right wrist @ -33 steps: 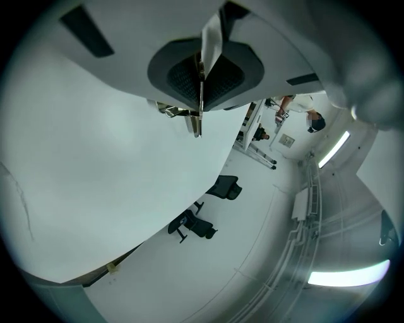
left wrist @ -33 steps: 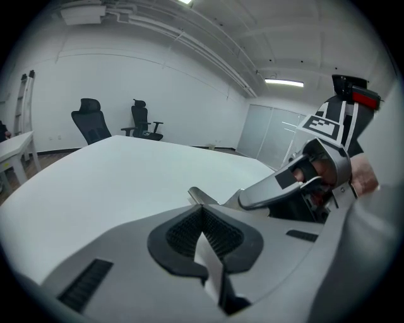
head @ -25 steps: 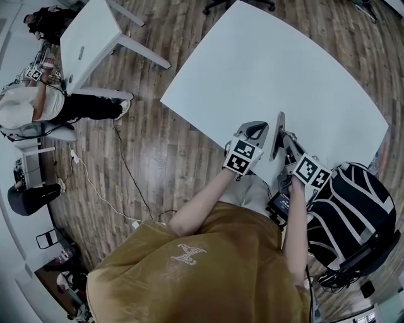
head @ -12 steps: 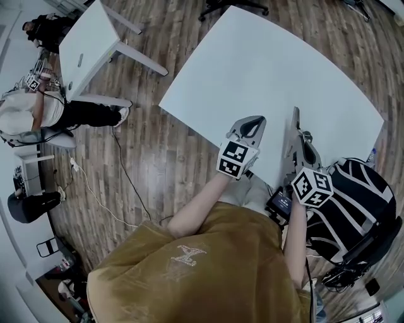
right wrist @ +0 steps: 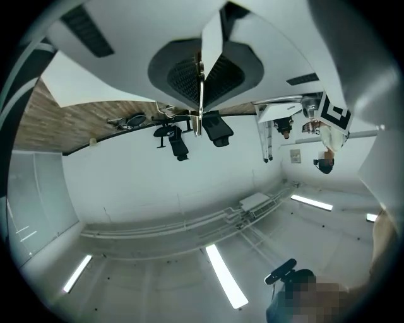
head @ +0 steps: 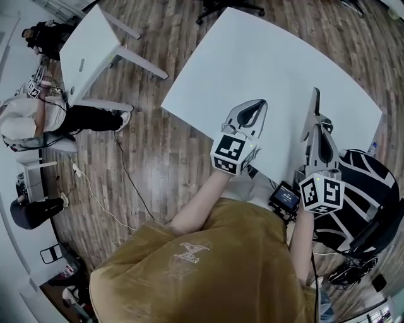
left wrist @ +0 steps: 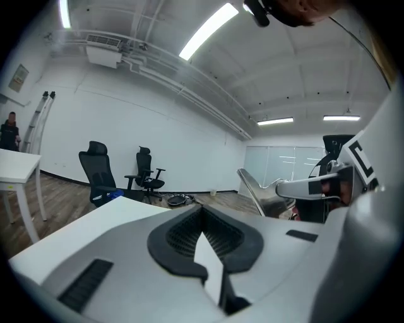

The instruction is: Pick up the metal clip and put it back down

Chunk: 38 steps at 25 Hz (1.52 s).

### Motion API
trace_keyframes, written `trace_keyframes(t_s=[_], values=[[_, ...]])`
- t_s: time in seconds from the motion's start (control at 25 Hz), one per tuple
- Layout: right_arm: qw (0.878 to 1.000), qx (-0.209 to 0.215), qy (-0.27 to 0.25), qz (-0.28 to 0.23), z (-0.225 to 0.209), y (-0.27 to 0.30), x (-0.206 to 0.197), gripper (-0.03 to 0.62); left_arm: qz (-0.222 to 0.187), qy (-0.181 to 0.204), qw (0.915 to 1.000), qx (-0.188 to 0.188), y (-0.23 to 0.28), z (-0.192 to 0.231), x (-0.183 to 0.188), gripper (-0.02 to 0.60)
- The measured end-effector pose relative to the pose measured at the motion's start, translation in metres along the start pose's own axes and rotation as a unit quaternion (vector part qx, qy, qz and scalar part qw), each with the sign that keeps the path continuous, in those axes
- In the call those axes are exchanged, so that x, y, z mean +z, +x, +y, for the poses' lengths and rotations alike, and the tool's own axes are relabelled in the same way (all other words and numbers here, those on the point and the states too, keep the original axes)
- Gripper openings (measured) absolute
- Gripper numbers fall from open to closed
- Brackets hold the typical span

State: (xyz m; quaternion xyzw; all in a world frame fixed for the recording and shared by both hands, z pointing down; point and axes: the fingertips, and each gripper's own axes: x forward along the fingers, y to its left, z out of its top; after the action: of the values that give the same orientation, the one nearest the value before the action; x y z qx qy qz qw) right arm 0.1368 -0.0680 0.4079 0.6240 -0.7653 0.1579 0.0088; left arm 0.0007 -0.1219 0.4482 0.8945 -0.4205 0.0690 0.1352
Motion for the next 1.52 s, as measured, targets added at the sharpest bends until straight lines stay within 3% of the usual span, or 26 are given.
trace_keyframes(t_s=[0.8,1.28,1.52], values=[[0.986,-0.03,-0.066,-0.147,0.021,-0.057,0.083,0.008,-0.112,0.022,0.9929,-0.033,-0.024,-0.038,0.101,0.006],[0.981,-0.013,-0.09,-0.174,0.031,-0.065,0.098,0.008,-0.124,0.08,0.9889,-0.02,-0.034,-0.053,0.122,0.006],[0.982,-0.01,-0.082,-0.17,0.029,-0.066,0.098,0.008,-0.129,0.076,0.9886,-0.017,-0.035,-0.058,0.125,0.006]])
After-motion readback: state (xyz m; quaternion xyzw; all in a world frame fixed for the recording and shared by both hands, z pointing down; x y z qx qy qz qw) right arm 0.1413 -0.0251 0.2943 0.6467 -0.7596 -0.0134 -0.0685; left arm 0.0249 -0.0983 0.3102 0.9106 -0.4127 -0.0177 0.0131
